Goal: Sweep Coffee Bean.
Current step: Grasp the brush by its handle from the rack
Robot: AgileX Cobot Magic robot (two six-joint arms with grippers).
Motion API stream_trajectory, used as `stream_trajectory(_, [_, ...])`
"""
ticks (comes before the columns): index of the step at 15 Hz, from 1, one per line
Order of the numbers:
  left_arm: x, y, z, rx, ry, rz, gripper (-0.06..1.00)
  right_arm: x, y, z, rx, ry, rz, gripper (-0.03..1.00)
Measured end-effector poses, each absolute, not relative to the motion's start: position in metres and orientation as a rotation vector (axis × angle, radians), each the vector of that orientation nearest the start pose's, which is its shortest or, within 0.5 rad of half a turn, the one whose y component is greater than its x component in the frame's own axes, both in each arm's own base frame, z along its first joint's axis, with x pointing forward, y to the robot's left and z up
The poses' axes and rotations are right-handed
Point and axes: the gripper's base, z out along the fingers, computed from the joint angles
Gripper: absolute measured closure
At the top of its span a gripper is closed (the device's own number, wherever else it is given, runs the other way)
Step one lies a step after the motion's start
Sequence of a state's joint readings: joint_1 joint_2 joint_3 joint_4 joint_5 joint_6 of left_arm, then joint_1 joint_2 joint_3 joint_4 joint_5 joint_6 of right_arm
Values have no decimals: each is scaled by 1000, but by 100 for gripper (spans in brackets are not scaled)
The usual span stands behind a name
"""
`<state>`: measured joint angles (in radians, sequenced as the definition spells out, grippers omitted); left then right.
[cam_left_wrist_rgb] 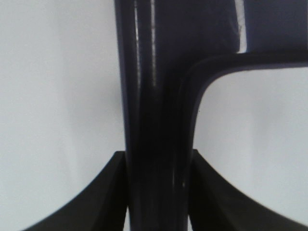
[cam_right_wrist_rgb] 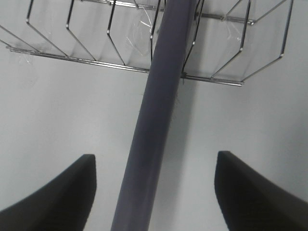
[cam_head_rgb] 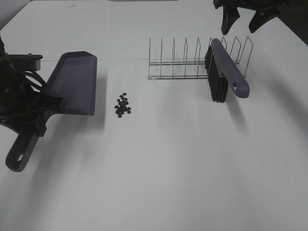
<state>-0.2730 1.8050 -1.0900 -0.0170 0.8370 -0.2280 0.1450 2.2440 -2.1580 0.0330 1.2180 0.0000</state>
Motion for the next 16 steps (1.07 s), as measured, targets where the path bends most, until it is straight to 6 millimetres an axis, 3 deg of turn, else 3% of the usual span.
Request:
stream_trajectory(12, [317, -90, 169, 52, 3029, -64, 60, 501, 81, 159, -122, 2961, 151, 37])
stream_trajectory(16, [317, -90, 169, 52, 3029, -64, 60, 503, 81, 153, -121, 2956, 151, 49])
